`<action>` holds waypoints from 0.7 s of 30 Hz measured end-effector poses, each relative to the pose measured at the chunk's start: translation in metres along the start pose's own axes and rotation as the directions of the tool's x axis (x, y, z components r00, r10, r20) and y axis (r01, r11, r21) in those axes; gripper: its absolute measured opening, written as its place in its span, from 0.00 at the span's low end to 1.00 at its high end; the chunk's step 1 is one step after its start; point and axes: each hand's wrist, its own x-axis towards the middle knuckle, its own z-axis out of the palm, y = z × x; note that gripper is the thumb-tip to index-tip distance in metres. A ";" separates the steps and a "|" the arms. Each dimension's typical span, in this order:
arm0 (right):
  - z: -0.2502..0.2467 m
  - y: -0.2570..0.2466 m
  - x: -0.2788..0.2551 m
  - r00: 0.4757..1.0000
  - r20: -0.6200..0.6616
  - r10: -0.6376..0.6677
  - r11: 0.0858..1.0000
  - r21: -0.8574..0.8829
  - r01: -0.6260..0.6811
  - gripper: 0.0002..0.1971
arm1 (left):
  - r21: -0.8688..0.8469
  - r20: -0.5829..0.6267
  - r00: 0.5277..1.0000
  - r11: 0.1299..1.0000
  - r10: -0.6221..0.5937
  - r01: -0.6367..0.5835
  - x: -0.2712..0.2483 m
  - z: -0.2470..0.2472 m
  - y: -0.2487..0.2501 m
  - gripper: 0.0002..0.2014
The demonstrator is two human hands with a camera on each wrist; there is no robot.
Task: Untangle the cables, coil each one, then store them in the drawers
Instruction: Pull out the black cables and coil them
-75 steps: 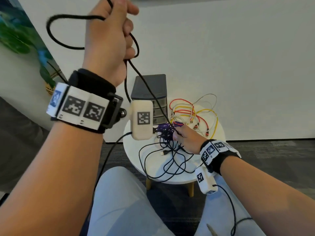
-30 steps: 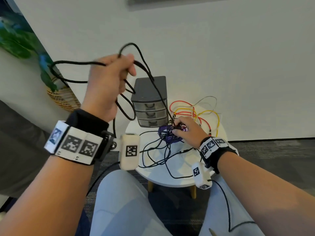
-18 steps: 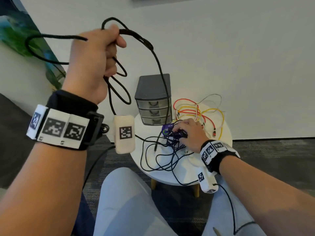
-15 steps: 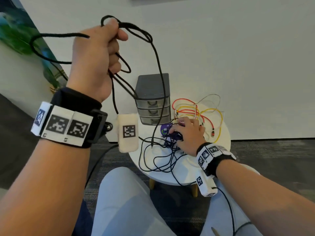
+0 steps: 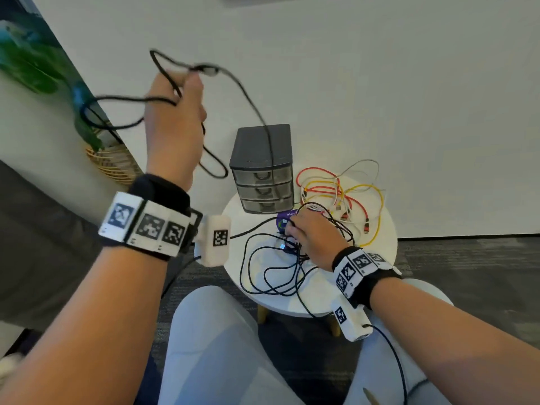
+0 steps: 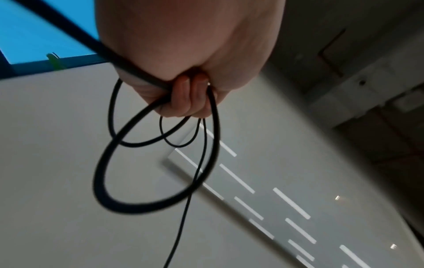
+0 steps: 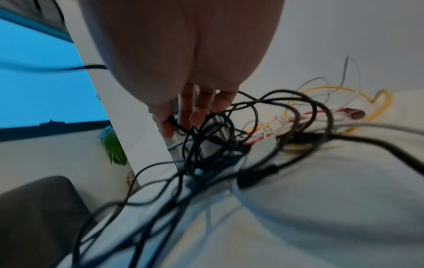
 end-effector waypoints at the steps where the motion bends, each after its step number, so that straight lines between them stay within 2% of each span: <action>1: -0.004 -0.001 0.000 1.000 -0.025 -0.007 0.998 0.065 0.009 0.13 | 0.066 0.016 0.999 0.997 -0.029 0.028 -0.007 0.002 -0.015 0.04; 3: -0.013 -0.005 0.000 0.997 -0.073 -0.001 0.985 0.170 0.014 0.13 | 0.184 0.130 0.988 0.981 -0.088 0.063 -0.026 0.011 -0.043 0.04; 5: -0.021 -0.010 0.002 0.995 -0.104 0.004 0.967 0.255 0.023 0.13 | 0.294 0.290 0.950 0.955 -0.112 0.023 -0.045 0.023 -0.061 0.08; 9: -0.040 -0.019 0.010 0.981 -0.192 -0.009 0.946 0.317 0.070 0.10 | 0.344 0.563 0.819 0.932 -0.109 -0.112 -0.066 0.040 -0.079 0.19; 11: -0.049 -0.022 0.012 0.970 -0.243 -0.031 0.942 0.318 0.110 0.10 | 0.368 0.623 0.773 0.917 -0.122 -0.151 -0.066 0.041 -0.085 0.24; 12: -0.052 -0.022 0.013 0.963 -0.269 -0.036 0.939 0.320 0.124 0.10 | 0.386 0.637 0.761 0.906 -0.127 -0.172 -0.064 0.041 -0.086 0.24; 15: -0.056 -0.020 0.013 0.944 -0.330 -0.002 0.937 0.330 0.117 0.10 | 0.395 0.675 0.725 0.898 -0.138 -0.197 -0.056 0.038 -0.085 0.15; 16: -0.055 -0.016 0.013 0.950 -0.311 0.021 0.940 0.330 0.087 0.09 | 0.391 0.680 0.720 0.899 -0.136 -0.199 -0.053 0.037 -0.082 0.15; 18: -0.045 -0.004 0.012 0.984 -0.160 0.074 0.957 0.287 -0.025 0.07 | 0.397 0.662 0.738 0.897 -0.130 -0.197 -0.048 0.035 -0.072 0.16; 21: -0.026 0.013 0.006 0.987 0.088 0.133 0.984 0.108 -0.142 0.05 | 0.332 0.596 0.784 0.942 -0.174 -0.043 -0.036 0.028 -0.055 0.17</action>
